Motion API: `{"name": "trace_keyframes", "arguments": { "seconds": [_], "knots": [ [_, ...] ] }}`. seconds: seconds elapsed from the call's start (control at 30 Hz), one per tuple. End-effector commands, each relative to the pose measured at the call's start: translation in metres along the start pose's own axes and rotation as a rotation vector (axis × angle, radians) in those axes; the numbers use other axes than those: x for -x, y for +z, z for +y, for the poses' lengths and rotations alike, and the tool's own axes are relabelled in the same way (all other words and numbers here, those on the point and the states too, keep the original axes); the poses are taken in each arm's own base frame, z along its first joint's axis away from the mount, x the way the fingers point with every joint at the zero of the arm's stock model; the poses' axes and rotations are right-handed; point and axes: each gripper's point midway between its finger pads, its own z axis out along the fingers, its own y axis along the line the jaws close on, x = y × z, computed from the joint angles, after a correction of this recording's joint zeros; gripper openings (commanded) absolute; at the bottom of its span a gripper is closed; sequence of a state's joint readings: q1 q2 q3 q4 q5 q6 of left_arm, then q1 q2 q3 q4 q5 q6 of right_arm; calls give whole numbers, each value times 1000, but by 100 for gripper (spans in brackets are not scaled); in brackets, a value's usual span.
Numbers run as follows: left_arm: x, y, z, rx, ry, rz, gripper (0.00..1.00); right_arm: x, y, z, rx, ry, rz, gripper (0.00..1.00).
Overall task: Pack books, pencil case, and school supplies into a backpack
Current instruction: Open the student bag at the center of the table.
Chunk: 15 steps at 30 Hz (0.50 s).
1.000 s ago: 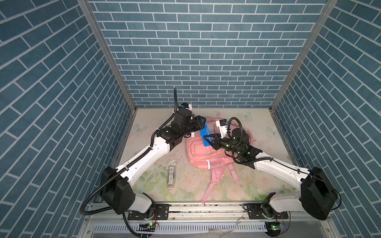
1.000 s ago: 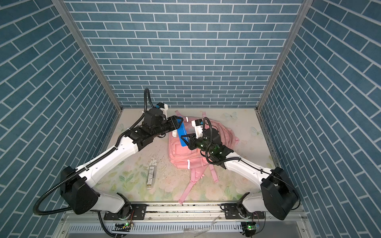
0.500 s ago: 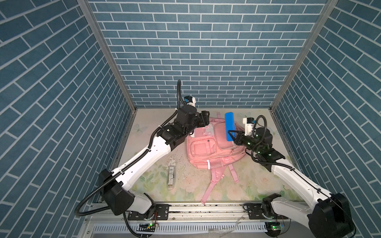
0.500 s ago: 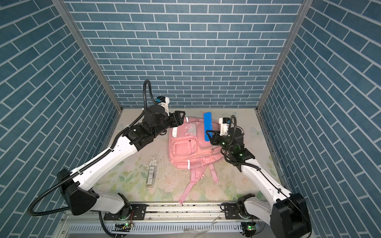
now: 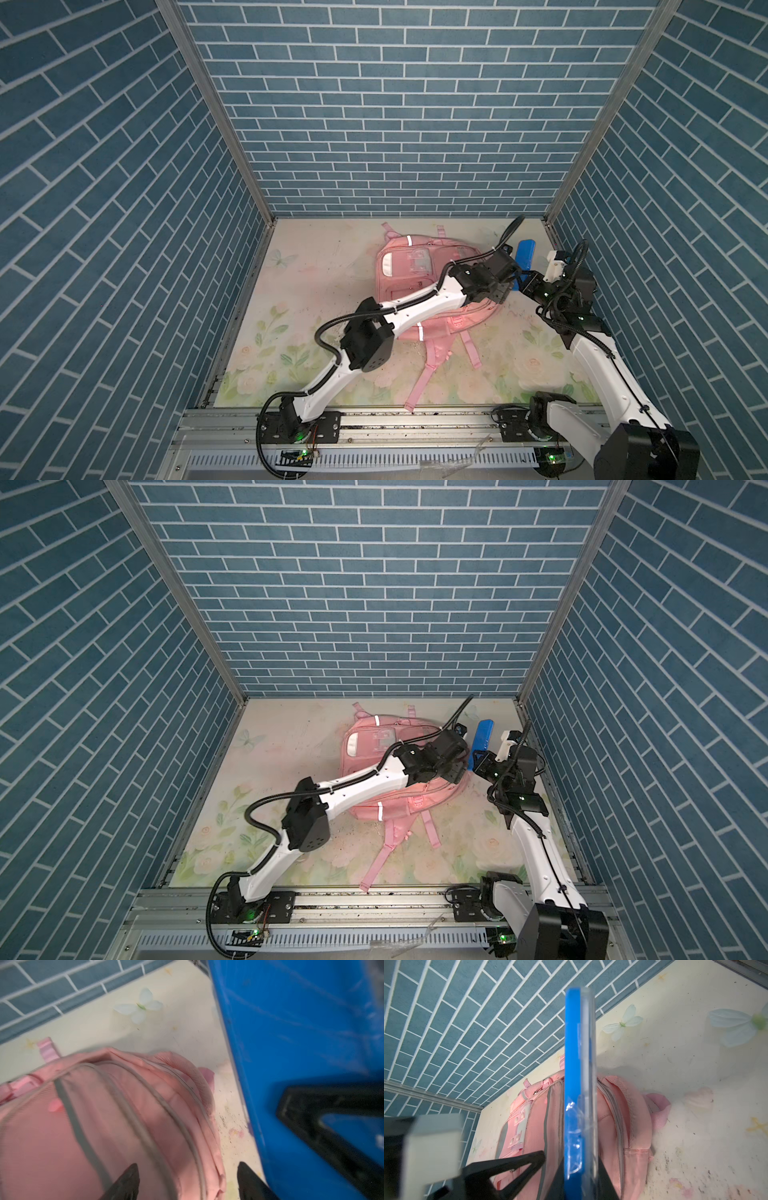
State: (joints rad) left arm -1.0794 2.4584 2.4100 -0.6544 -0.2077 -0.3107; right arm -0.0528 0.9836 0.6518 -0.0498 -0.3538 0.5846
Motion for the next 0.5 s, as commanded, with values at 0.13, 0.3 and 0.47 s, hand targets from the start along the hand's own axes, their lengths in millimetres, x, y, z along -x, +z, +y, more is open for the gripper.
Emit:
{"name": "trace_keyframes", "arguments": {
  "seconds": [0.13, 0.3, 0.47],
  "knots": [
    [-26, 5, 37, 208, -17, 102, 75, -8, -10, -3, -2, -24, -1, 5],
    [-30, 1, 52, 263, -57, 74, 74, -13, -12, -7, -10, -19, 3, 5],
    [-36, 9, 66, 270, -98, 128, 61, -9, -15, -4, -1, -24, -9, 4]
  ]
}}
